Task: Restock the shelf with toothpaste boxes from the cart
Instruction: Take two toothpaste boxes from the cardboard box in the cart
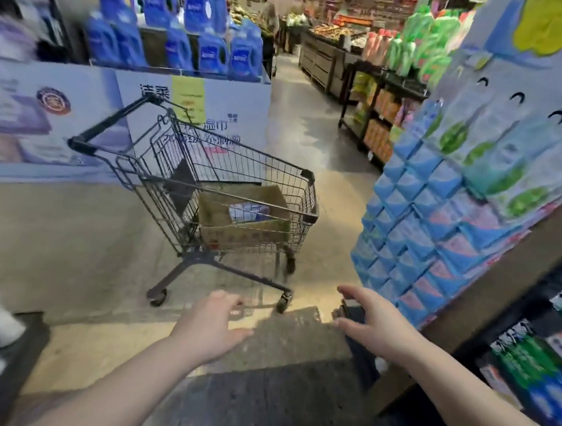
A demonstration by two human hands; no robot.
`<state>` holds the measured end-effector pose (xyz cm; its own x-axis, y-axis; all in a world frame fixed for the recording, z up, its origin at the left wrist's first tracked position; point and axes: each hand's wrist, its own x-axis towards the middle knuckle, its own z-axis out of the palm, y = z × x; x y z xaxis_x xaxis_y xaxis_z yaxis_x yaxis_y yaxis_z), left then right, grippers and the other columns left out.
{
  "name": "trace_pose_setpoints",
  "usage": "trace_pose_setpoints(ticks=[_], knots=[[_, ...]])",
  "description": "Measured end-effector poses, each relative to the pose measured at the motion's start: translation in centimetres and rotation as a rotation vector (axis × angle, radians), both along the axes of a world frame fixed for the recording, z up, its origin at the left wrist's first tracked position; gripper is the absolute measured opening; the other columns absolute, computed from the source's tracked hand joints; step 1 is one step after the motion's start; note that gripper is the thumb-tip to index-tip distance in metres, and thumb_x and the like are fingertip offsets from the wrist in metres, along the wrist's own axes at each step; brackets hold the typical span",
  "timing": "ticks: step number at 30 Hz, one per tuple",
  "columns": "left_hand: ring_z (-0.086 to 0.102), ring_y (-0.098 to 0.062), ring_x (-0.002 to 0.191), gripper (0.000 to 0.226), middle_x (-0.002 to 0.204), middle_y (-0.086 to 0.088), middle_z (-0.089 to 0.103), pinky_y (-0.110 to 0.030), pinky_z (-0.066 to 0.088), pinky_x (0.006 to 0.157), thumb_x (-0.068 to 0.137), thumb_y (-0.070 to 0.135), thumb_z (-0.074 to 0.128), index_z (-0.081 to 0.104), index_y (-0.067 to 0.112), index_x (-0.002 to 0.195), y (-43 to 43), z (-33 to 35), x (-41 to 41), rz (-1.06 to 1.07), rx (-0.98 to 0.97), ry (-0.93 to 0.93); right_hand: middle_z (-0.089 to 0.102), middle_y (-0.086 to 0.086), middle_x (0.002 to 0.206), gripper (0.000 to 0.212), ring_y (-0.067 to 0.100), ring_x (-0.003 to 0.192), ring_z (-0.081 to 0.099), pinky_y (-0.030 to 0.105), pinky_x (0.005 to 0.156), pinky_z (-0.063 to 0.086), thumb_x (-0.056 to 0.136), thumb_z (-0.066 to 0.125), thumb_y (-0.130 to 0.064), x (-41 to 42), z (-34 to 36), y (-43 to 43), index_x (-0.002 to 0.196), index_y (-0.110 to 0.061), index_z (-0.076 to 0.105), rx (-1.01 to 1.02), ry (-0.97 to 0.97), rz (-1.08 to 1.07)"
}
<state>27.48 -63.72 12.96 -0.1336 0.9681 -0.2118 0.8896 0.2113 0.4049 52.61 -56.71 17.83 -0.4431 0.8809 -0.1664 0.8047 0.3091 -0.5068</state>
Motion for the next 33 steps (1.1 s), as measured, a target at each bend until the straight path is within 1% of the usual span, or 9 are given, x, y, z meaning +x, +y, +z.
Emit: trace_pose_setpoints(ticks=[3,5,8,12,16,19,23,27,33], knots=[[0.045,-0.018,0.126,0.062,0.139,0.003,0.043,-0.034,0.041,0.102,0.080,0.053,0.057,0.041,0.027,0.135,5.2,-0.4,-2.3,0.041,-0.070,0.027,0.045,-0.006,0.139,0.058,0.008,0.128,0.041,0.019,0.103,0.029,0.085,0.060,-0.033,-1.9,-1.0,6.6,0.138,-0.024,0.037,-0.022,-0.003,0.028],[0.044,-0.017,0.127,0.063,0.140,0.003,0.042,-0.032,0.040,0.102,0.080,0.054,0.057,0.041,0.028,0.135,8.5,-0.4,-3.7,0.064,-0.109,0.017,0.045,-0.005,0.140,0.058,0.008,0.127,0.041,0.019,0.103,0.031,0.086,0.060,-0.032,-2.9,-1.4,10.8,0.138,-0.024,0.037,-0.053,-0.010,0.035],[0.044,-0.015,0.127,0.064,0.138,0.002,0.044,-0.030,0.037,0.105,0.079,0.054,0.059,0.042,0.026,0.134,12.9,-0.5,-5.9,0.116,-0.112,-0.005,0.045,-0.004,0.141,0.059,0.009,0.128,0.042,0.022,0.104,0.034,0.085,0.060,-0.032,-4.5,-1.5,16.6,0.138,-0.023,0.037,-0.080,-0.030,0.063],[0.044,-0.015,0.127,0.065,0.138,0.004,0.044,-0.032,0.037,0.105,0.078,0.052,0.059,0.040,0.028,0.134,16.7,-1.1,-8.4,0.208,-0.107,-0.045,0.044,-0.004,0.141,0.062,0.011,0.128,0.042,0.023,0.105,0.031,0.083,0.062,-0.039,-7.6,-1.6,23.5,0.138,-0.023,0.037,-0.088,-0.071,0.111],[0.043,-0.015,0.126,0.064,0.138,0.004,0.043,-0.033,0.038,0.104,0.078,0.053,0.060,0.039,0.029,0.134,19.7,-1.7,-12.1,0.272,-0.114,-0.055,0.045,-0.004,0.140,0.059,0.010,0.128,0.042,0.020,0.104,0.030,0.084,0.062,-0.033,-11.9,-1.9,28.4,0.137,-0.023,0.038,-0.084,-0.082,0.179],[0.045,-0.017,0.125,0.066,0.137,0.001,0.044,-0.035,0.038,0.105,0.077,0.050,0.062,0.039,0.027,0.135,23.5,-1.9,-15.4,0.308,-0.103,-0.075,0.048,-0.004,0.138,0.059,0.010,0.125,0.044,0.021,0.103,0.032,0.082,0.064,-0.035,-15.4,-2.2,32.3,0.135,-0.022,0.041,-0.072,-0.081,0.197],[0.048,-0.017,0.122,0.064,0.135,0.003,0.045,-0.036,0.041,0.103,0.079,0.049,0.062,0.040,0.029,0.135,30.5,-2.2,-19.8,0.267,-0.075,-0.078,0.050,-0.004,0.135,0.058,0.008,0.116,0.048,0.017,0.095,0.034,0.082,0.066,-0.034,-20.0,-2.7,37.7,0.134,-0.023,0.043,-0.078,-0.054,0.127],[0.046,-0.017,0.124,0.064,0.138,0.004,0.044,-0.035,0.039,0.104,0.080,0.050,0.059,0.037,0.030,0.137,38.5,-2.2,-25.0,0.178,-0.067,-0.060,0.045,-0.005,0.140,0.063,0.010,0.125,0.044,0.023,0.104,0.034,0.081,0.067,-0.034,-24.6,-3.7,43.1,0.137,-0.024,0.039,-0.121,-0.061,0.044],[0.041,-0.017,0.130,0.065,0.144,0.001,0.039,-0.033,0.035,0.109,0.083,0.046,0.058,0.034,0.027,0.140,47.1,-2.5,-30.2,0.064,-0.140,-0.034,0.044,-0.004,0.142,0.066,0.012,0.128,0.043,0.027,0.106,0.034,0.079,0.069,-0.032,-29.4,-5.8,48.8,0.137,-0.025,0.039,-0.224,-0.086,-0.055]])
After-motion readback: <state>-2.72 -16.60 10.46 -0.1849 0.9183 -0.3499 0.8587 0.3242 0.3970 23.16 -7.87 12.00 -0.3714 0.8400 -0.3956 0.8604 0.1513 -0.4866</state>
